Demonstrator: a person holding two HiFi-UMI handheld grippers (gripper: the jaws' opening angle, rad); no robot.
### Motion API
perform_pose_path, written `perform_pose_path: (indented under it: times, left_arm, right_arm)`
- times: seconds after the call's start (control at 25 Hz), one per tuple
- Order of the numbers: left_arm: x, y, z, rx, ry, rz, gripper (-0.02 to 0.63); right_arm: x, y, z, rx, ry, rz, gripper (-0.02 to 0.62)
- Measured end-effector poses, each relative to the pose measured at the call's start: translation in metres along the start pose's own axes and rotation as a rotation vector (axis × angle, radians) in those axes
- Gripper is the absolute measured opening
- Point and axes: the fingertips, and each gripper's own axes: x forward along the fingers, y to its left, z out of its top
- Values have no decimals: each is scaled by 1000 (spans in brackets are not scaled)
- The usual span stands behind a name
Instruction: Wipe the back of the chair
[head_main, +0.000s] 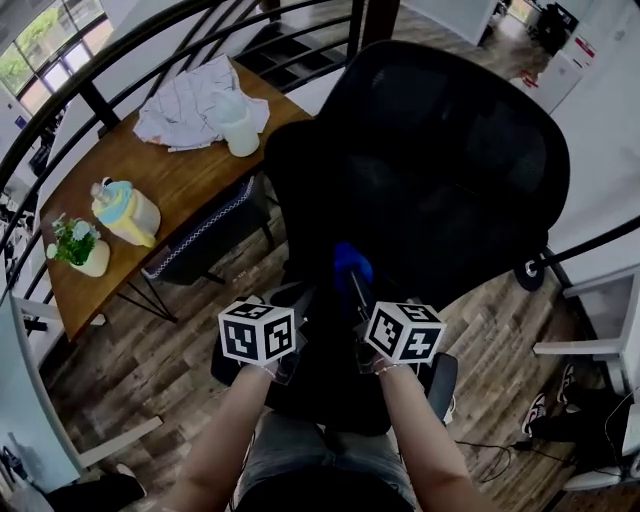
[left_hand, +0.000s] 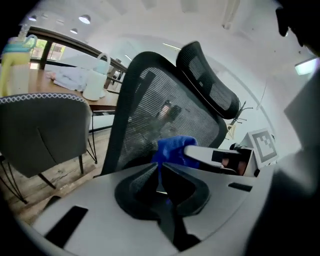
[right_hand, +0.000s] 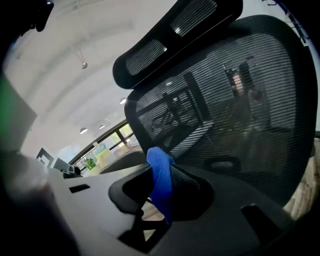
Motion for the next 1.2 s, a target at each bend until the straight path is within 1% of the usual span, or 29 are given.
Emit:
perform_pose_path:
  times: [0.16, 0.24, 0.4, 0.56, 0.72, 0.88, 1.08, 1.2]
  left_arm:
    - [-22, 32, 2, -47, -34, 58, 32]
    - [-30, 42, -1, -74, -47, 74, 32]
    - [-36, 58, -9, -91, -31, 98, 32]
    - [-38, 71, -4, -104, -42, 120, 32]
    - [-32, 73, -1, -83, -31, 117, 32]
    - [-21, 65, -5, -73, -3, 99, 32]
    - [-3, 49, -12, -53, 34, 67, 32]
    - [7, 37, -13, -37, 50, 48, 32]
  right_arm:
    - [43, 34, -9, -18, 45, 62, 106]
    - [60, 46, -15, -13, 65, 83, 106]
    - [87, 55, -24, -13, 96, 102, 106]
    - [97, 37, -24, -8, 108, 81, 106]
    - [97, 15, -23, 9, 102, 35, 106]
    - [92, -8, -23, 36, 92, -11, 106]
    - [78, -27, -18, 43, 63, -42, 106]
    - [65, -43, -18, 54, 51, -79, 106]
